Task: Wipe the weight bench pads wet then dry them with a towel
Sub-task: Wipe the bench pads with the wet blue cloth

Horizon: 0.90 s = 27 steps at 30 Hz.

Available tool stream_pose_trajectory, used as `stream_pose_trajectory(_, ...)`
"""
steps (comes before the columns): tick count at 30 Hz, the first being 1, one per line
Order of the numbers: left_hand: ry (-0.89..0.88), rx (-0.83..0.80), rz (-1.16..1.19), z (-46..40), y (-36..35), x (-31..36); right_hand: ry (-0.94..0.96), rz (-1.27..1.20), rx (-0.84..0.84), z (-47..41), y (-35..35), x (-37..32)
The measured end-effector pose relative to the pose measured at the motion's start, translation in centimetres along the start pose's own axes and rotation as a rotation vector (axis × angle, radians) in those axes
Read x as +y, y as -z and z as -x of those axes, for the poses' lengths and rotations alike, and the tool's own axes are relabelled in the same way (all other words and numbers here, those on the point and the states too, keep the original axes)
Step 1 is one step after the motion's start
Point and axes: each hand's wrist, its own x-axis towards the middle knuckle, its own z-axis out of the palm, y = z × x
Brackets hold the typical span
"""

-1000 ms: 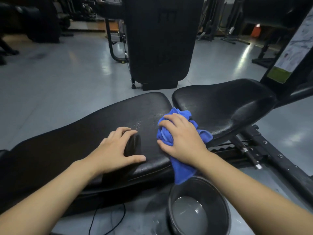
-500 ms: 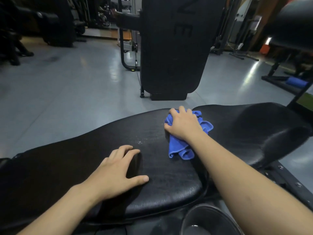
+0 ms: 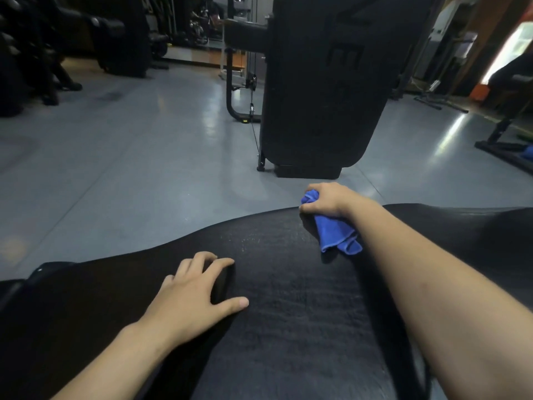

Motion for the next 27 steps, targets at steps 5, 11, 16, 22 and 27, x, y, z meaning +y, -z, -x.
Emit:
stream_pose_trajectory(5,0.007,0.050,0.001,-0.5,0.1,-1.6,0.004,0.022,-0.068,-1.6,0.0,-1.1)
stream_pose_trajectory(11,0.057,0.026,0.041,-1.1,0.7,-3.8,0.051,0.118,-0.124,-3.1,-1.1,-3.8)
stream_pose_trajectory(16,0.133,0.006,0.082,-1.8,1.4,-6.1,0.111,0.173,-0.126,-3.3,-1.8,-5.5)
stream_pose_trajectory(22,0.159,0.002,0.116,-2.0,1.7,-7.4,0.162,0.203,-0.140,-3.5,-3.5,-9.2)
stream_pose_trajectory(27,0.207,-0.025,0.125,-2.3,2.0,-8.0,0.232,0.184,-0.189,-4.4,-6.6,-15.2)
